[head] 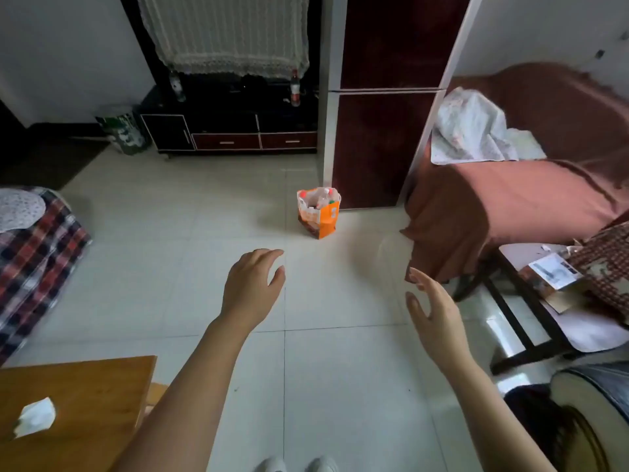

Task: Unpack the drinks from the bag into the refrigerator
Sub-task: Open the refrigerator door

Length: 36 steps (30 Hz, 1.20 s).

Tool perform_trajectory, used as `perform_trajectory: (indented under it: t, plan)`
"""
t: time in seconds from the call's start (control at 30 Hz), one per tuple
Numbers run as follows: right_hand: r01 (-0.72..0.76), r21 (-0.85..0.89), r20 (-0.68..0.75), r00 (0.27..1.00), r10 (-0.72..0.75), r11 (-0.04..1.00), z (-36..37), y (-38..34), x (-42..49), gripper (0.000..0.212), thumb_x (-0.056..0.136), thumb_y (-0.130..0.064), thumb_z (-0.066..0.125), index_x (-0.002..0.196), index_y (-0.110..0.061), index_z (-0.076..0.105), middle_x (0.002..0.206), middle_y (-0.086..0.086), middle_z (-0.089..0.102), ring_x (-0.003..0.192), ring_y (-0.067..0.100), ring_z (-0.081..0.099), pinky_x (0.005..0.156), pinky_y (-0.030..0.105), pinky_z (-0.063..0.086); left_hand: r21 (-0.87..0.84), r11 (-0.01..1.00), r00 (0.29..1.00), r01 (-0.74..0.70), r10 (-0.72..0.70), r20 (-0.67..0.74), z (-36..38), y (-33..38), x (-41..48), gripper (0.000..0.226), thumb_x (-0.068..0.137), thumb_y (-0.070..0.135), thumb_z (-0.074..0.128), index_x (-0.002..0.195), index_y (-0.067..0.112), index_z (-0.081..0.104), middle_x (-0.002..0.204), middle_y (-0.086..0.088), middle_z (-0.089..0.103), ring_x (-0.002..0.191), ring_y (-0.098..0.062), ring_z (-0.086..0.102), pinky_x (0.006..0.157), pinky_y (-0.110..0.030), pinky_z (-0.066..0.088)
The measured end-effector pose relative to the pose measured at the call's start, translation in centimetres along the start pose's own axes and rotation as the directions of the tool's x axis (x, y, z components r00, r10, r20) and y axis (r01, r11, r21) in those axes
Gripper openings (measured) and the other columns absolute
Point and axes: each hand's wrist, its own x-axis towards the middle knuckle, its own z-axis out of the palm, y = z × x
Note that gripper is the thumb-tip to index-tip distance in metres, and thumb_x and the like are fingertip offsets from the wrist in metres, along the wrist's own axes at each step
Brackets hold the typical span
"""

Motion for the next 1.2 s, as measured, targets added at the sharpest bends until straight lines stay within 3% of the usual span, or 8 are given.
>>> perform_trajectory:
  t: [0.13, 0.37, 0.5, 0.6, 0.73, 0.83, 0.93, 1.2]
  plan:
    - [0.015, -0.053, 0.035, 0.999, -0.013, 0.998, 0.0, 0.5, 1.3, 0.041, 0.086, -0.008, 0.057, 0.126, -0.007, 0.049, 0.122, 0.013, 0.059, 0.116, 0.03, 0.053, 0.096, 0.036, 0.039, -0.008, 1.0, 1.0, 0.005, -0.005, -0.021, 1.0, 0.6, 0.8, 0.034, 0.093, 0.022, 0.046, 0.126, 0.015, 0.053, 0.131, -0.002, 0.054, 0.123, -0.021, 0.045, 0.102, -0.032, 0.034]
    - [-0.003, -0.006, 0.081, 0.997, 0.003, 1.0, 0.5, 1.5, 3.8, 0.039, 0.087, -0.007, 0.055, 0.126, -0.008, 0.05, 0.123, 0.012, 0.058, 0.117, 0.029, 0.051, 0.097, 0.036, 0.038, -0.016, 0.995, 0.995, 0.101, -0.101, 0.02, 3.2, -0.9, 0.2, 0.034, 0.093, 0.022, 0.046, 0.126, 0.017, 0.053, 0.132, 0.0, 0.053, 0.124, -0.018, 0.043, 0.101, -0.03, 0.035]
    - [-0.006, 0.019, 0.089, 0.996, 0.004, 1.0, 1.6, 0.7, 6.1, 0.038, 0.087, -0.006, 0.055, 0.125, -0.008, 0.051, 0.122, 0.011, 0.058, 0.116, 0.029, 0.052, 0.097, 0.035, 0.038, -0.038, 0.988, 0.989, 0.148, -0.149, -0.024, 2.8, -2.1, 2.3, 0.033, 0.093, 0.021, 0.047, 0.125, 0.016, 0.054, 0.13, 0.001, 0.054, 0.124, -0.018, 0.043, 0.1, -0.031, 0.035]
    - [0.0, 0.009, 0.098, 0.995, -0.001, 1.0, 2.9, -0.2, 8.7, 0.038, 0.087, -0.007, 0.054, 0.126, -0.009, 0.051, 0.123, 0.009, 0.057, 0.115, 0.028, 0.052, 0.095, 0.034, 0.038, -0.036, 0.988, 0.987, 0.15, -0.152, -0.046, 2.5, -3.2, 5.4, 0.032, 0.093, 0.02, 0.048, 0.124, 0.015, 0.054, 0.129, -0.001, 0.055, 0.123, -0.02, 0.044, 0.1, -0.032, 0.036]
    - [-0.017, -0.001, 0.08, 0.997, 0.017, 1.0, 5.5, -1.2, 13.2, 0.038, 0.088, -0.011, 0.053, 0.126, -0.01, 0.05, 0.121, 0.01, 0.058, 0.109, 0.031, 0.054, 0.097, 0.044, 0.044, -0.042, 0.99, 0.99, 0.136, -0.138, -0.039, 2.4, -5.6, 10.4, 0.033, 0.092, 0.019, 0.048, 0.124, 0.014, 0.055, 0.129, -0.003, 0.055, 0.122, -0.022, 0.045, 0.1, -0.034, 0.037]
    - [-0.025, -0.052, 0.087, 0.996, 0.03, 0.998, 7.9, -2.3, 17.1, 0.04, 0.088, -0.018, 0.049, 0.126, -0.009, 0.05, 0.116, 0.013, 0.059, 0.106, 0.032, 0.054, 0.094, 0.038, 0.04, -0.028, 0.989, 0.989, 0.148, -0.148, -0.008, 1.7, -8.0, 14.9, 0.033, 0.093, 0.021, 0.047, 0.125, 0.015, 0.054, 0.13, -0.003, 0.054, 0.123, -0.022, 0.044, 0.099, -0.034, 0.038]
    - [-0.037, -0.088, 0.103, 0.994, 0.046, 0.995, 10.1, -3.7, 21.2, 0.039, 0.088, -0.01, 0.053, 0.127, -0.01, 0.049, 0.119, 0.012, 0.059, 0.111, 0.03, 0.053, 0.089, 0.031, 0.037, -0.025, 0.99, 0.99, 0.139, -0.139, -0.009, 0.3, -9.9, 19.6, 0.033, 0.093, 0.021, 0.047, 0.125, 0.015, 0.054, 0.13, -0.003, 0.054, 0.122, -0.022, 0.045, 0.099, -0.034, 0.038]
    - [-0.053, -0.063, 0.048, 0.997, 0.056, 0.997, 15.2, -7.2, 30.8, 0.039, 0.089, -0.011, 0.052, 0.128, -0.01, 0.048, 0.127, 0.01, 0.056, 0.119, 0.027, 0.049, 0.098, 0.036, 0.038, -0.02, 0.998, 0.998, 0.061, -0.061, 0.011, -0.9, -12.9, 31.1, 0.033, 0.093, 0.021, 0.047, 0.124, 0.014, 0.055, 0.129, -0.003, 0.055, 0.122, -0.022, 0.045, 0.098, -0.034, 0.038]
